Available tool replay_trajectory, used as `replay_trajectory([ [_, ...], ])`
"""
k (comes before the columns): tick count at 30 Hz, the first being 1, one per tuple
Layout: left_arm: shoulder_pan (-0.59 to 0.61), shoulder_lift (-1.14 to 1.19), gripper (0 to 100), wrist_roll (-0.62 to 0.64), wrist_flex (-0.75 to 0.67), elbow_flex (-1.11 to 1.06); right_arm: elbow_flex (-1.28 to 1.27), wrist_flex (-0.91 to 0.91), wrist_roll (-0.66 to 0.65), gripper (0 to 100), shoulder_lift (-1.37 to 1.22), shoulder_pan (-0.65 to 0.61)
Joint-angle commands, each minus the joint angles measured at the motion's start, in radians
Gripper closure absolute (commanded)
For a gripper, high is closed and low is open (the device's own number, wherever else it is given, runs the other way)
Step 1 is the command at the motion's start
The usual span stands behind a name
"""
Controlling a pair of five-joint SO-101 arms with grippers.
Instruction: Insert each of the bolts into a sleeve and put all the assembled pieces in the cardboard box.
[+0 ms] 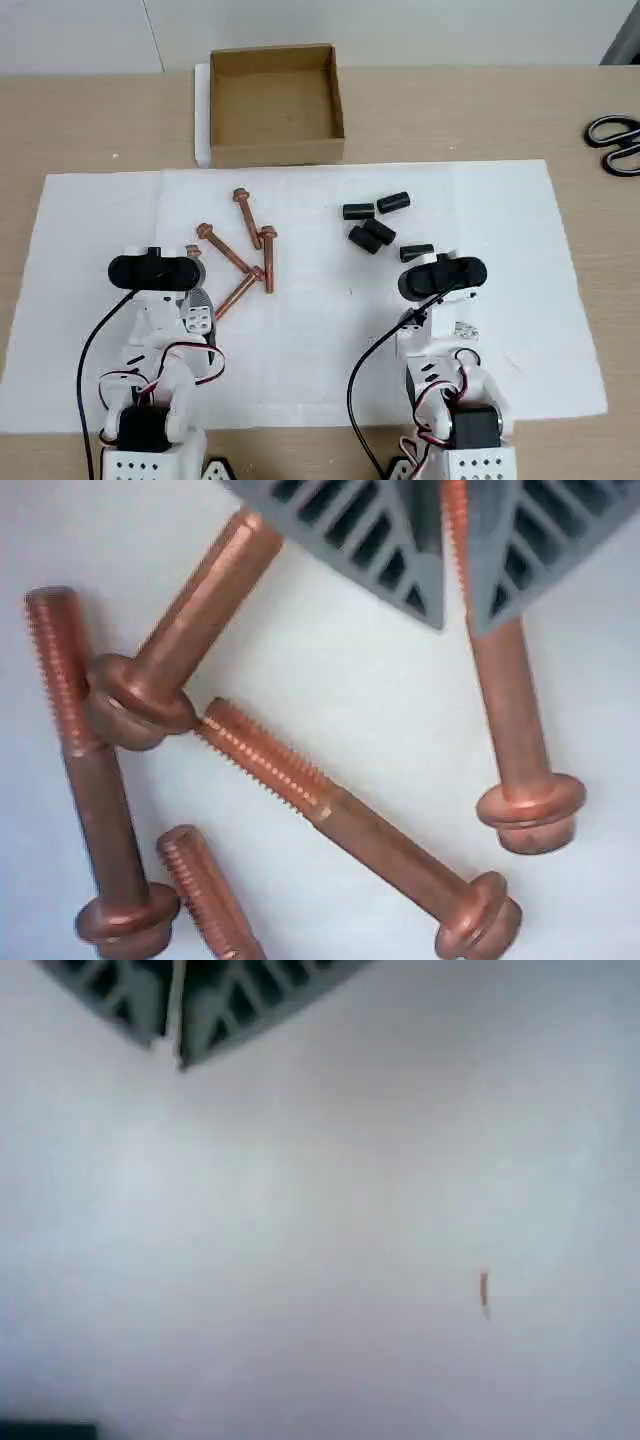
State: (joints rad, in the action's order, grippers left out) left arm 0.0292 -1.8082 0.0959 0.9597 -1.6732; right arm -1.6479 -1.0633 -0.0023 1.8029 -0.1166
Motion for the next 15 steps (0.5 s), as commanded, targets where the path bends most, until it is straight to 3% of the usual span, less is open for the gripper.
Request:
replay_trajectory([
  [1,0.0,-0.011,99,-0.005,-0.021,0.005,0.005,0.018,-0.011,99.5,0.012,0.002],
  [7,-0.006,-0.011,99,-0.005,-0.021,0.005,0.006,0.019,-0.011,99.5,0.012,0.001],
  [11,-0.092,-0.009,99,-0.002,-0.012,0.007,0.009,0.013,-0.008,99.5,0.01,0.004],
  [15,-0.101,-0.008,99,0.0,0.029,0.056,0.023,0.012,0.009,99.5,0.002,0.005],
])
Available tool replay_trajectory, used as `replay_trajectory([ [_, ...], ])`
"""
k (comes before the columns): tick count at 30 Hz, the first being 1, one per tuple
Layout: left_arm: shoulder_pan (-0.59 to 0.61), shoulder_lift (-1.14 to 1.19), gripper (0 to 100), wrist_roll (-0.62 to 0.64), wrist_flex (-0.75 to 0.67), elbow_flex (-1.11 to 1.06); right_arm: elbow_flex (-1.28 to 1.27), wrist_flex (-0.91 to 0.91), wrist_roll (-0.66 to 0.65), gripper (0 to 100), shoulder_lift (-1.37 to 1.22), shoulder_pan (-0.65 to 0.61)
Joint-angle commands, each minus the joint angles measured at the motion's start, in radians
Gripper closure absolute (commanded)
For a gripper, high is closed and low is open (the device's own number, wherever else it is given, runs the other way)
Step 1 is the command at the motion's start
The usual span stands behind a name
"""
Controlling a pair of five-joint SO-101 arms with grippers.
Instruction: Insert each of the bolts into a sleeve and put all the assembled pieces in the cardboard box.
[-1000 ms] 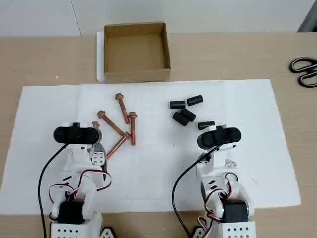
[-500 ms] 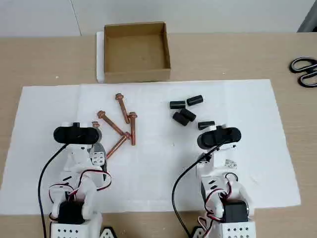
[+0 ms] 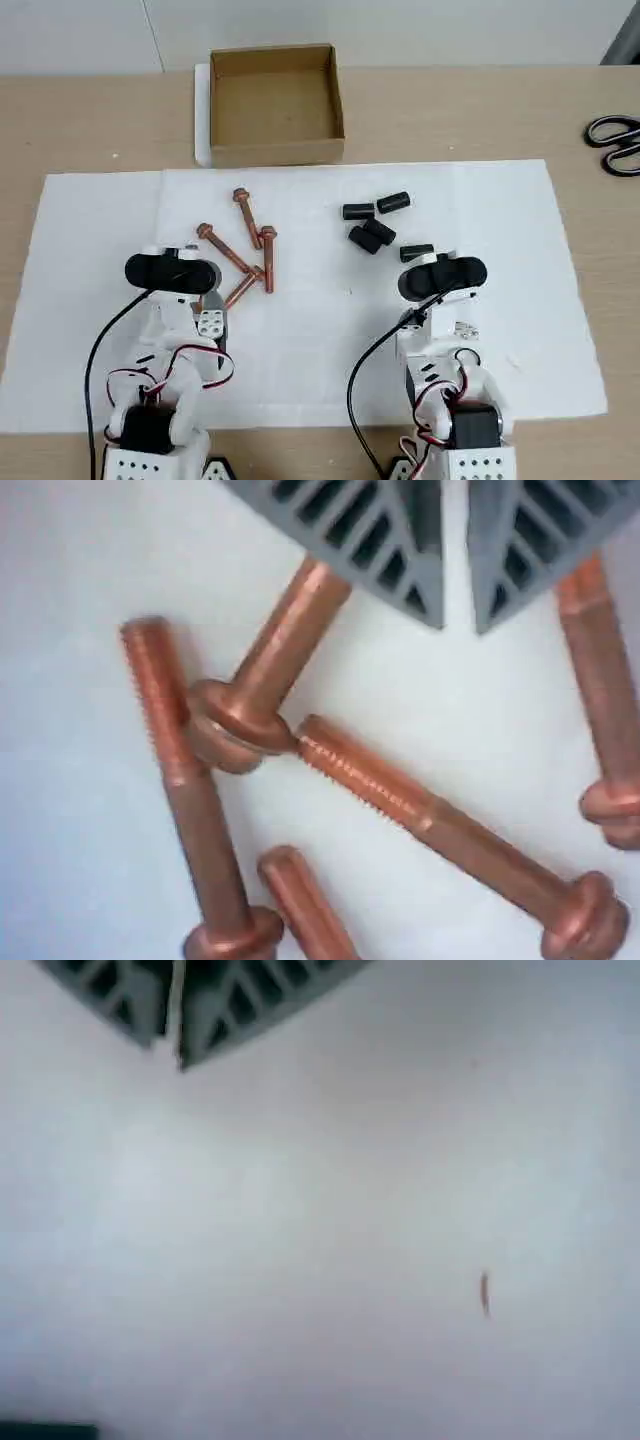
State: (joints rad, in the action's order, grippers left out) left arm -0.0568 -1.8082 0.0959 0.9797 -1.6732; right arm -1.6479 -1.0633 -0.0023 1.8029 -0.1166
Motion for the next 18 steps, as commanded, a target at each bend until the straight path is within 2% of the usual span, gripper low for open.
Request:
replay_trajectory([
  [1,-0.017,-0.008,99,0.0,0.009,0.073,0.038,0.01,0.029,99.5,0.001,0.005],
  [6,-0.014,-0.005,99,-0.012,0.064,0.223,0.184,-0.047,0.058,99.5,-0.001,0.001],
  [12,-0.009,-0.003,99,-0.011,0.207,0.378,0.299,-0.11,0.043,99.5,-0.001,0.036],
  [15,-0.009,-0.002,99,-0.035,0.226,0.438,0.342,-0.111,-0.014,99.5,-0.001,0.059],
  [18,-0.009,0.044,99,-0.075,0.221,0.499,0.4,-0.119,-0.015,99.5,-0.002,0.065],
])
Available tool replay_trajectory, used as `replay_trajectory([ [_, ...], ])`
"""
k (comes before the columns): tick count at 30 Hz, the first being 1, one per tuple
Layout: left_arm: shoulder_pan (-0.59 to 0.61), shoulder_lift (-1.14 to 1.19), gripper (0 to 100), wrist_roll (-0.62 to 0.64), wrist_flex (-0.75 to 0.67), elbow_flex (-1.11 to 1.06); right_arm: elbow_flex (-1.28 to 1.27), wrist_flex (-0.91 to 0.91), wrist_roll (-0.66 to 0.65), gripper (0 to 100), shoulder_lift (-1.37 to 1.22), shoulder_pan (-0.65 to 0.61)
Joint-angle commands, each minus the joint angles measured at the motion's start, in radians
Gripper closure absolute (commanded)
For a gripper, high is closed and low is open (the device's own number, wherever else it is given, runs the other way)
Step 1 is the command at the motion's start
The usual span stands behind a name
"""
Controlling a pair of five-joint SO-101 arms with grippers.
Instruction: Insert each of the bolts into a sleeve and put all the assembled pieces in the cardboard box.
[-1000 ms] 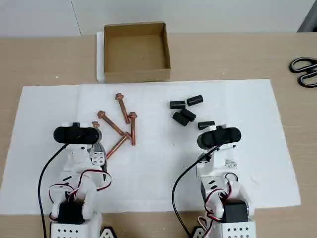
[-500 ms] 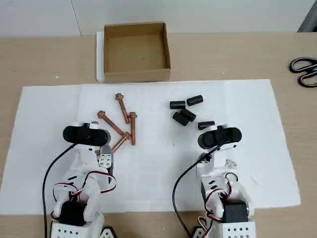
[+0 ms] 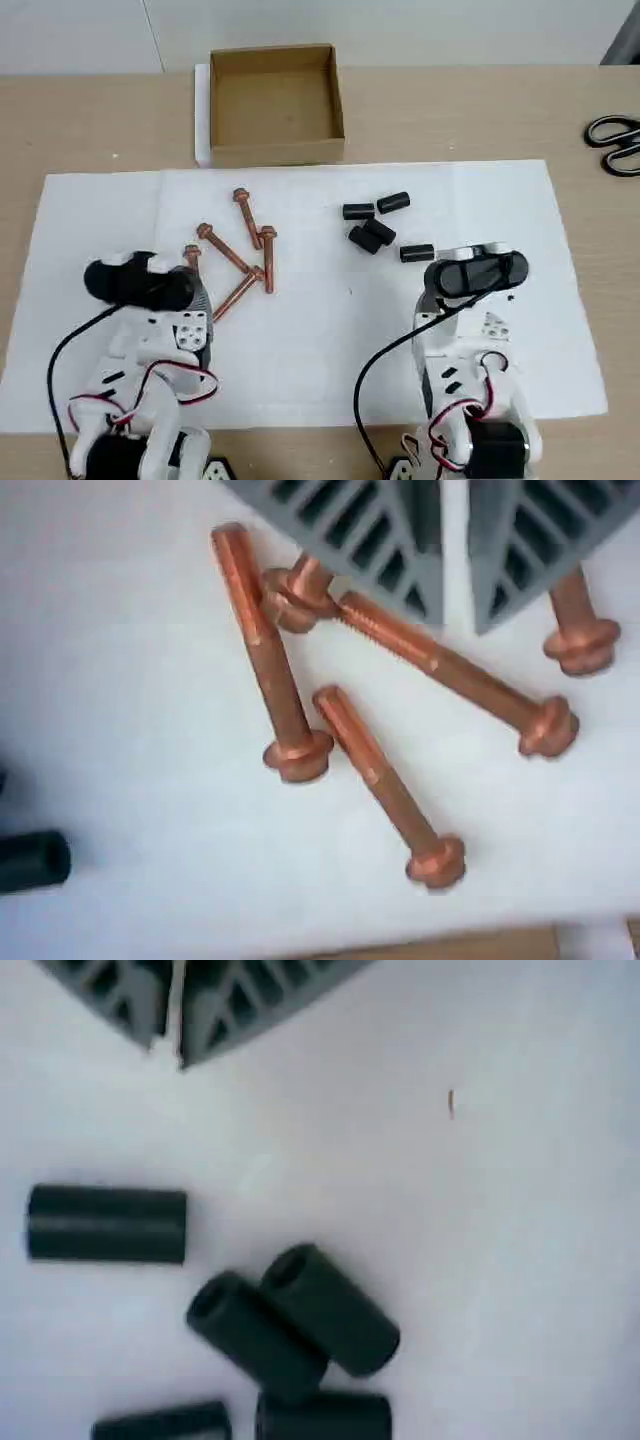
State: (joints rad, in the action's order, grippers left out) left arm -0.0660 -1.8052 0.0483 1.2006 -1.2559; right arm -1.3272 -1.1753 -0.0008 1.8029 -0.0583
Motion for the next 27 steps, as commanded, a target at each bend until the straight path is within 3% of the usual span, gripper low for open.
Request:
replay_trajectory([
  [1,0.0,0.08,99,-0.028,0.0,0.119,0.101,-0.007,-0.017,99.5,-0.002,0.007],
  [4,0.0,0.233,99,-0.015,0.0,0.265,0.163,-0.008,-0.005,99.5,-0.045,0.005],
  [10,-0.008,0.589,99,0.112,0.043,0.625,0.377,-0.048,0.166,99.2,-0.329,-0.001],
  [14,-0.009,0.776,99,0.121,0.12,0.845,0.565,-0.061,0.235,99.3,-0.532,-0.036],
  [21,-0.008,1.042,99,0.12,0.367,1.144,0.861,-0.213,0.229,99.1,-0.776,-0.11],
  [25,-0.008,1.135,99,0.11,0.44,1.199,0.901,-0.292,0.114,99.1,-0.84,-0.114],
  [27,-0.008,1.165,99,0.04,0.457,1.201,0.901,-0.334,0.074,99.4,-0.869,-0.108],
])
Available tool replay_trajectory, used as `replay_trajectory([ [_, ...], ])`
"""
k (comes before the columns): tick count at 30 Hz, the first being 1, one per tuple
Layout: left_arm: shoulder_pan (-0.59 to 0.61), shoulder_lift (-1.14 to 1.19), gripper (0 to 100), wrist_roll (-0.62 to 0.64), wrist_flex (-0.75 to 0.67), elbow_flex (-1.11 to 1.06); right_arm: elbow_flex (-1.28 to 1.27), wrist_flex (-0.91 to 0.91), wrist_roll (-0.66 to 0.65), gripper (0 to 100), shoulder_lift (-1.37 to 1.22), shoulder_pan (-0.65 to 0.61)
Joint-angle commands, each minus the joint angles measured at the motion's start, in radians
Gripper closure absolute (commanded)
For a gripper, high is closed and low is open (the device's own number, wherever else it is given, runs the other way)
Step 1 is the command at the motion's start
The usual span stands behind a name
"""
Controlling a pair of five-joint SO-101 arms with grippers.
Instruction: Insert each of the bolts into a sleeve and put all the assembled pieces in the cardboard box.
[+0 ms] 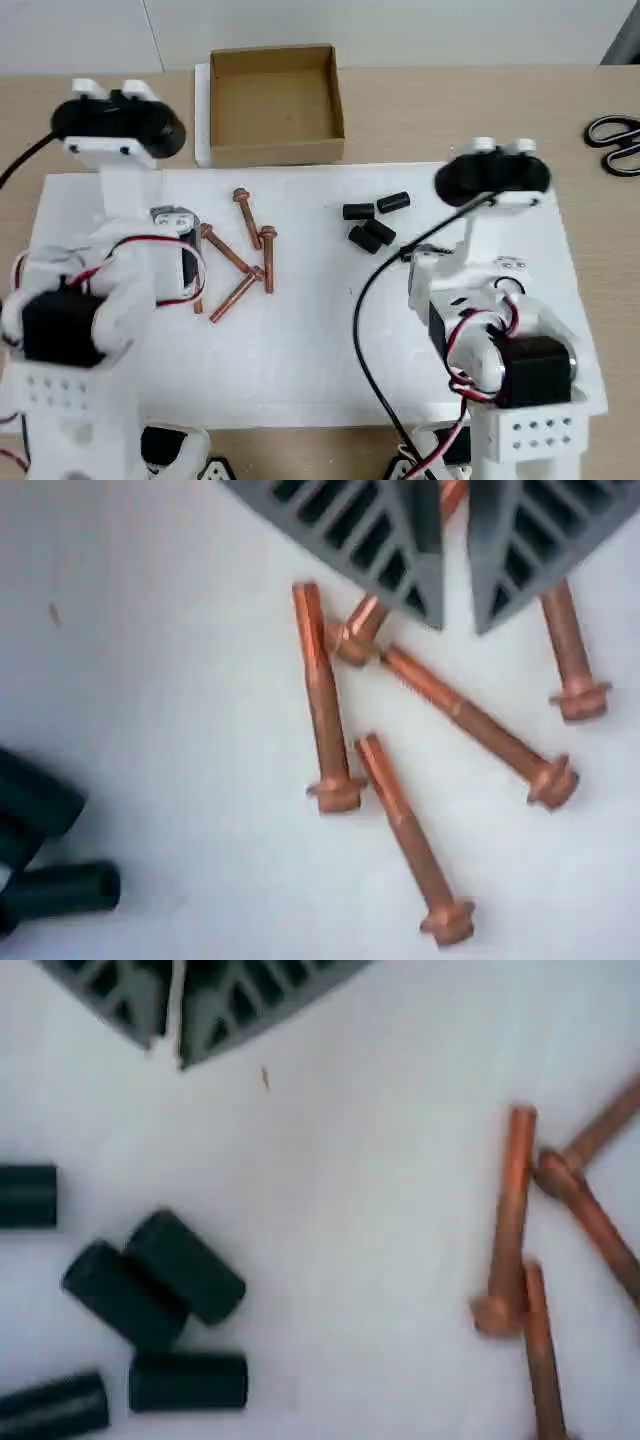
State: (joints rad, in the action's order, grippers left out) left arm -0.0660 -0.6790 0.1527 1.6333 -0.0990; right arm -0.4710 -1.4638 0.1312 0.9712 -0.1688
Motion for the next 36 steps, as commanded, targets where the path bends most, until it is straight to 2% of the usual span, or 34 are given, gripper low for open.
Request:
replay_trajectory([
  [1,-0.006,0.051,99,-0.103,0.035,0.044,0.044,-0.059,-0.071,99.4,-0.061,0.01],
  [9,-0.002,0.189,99,-0.132,0.075,0.042,0.051,-0.085,-0.169,99.1,-0.358,0.117],
  [14,0.041,0.315,99,0.025,0.071,0.047,0.052,-0.076,-0.232,99.1,-0.487,0.165],
  [19,0.13,0.416,99,0.049,0.077,0.047,0.051,-0.084,-0.287,99.4,-0.515,0.173],
  [22,0.183,0.456,99,0.123,0.077,0.047,0.051,-0.079,-0.285,99.4,-0.516,0.185],
  [32,0.184,0.621,99,0.135,0.089,0.045,0.051,-0.085,-0.284,99.4,-0.521,0.188],
  [36,0.183,0.709,99,0.129,0.046,0.045,0.046,-0.085,-0.282,99.4,-0.521,0.188],
])
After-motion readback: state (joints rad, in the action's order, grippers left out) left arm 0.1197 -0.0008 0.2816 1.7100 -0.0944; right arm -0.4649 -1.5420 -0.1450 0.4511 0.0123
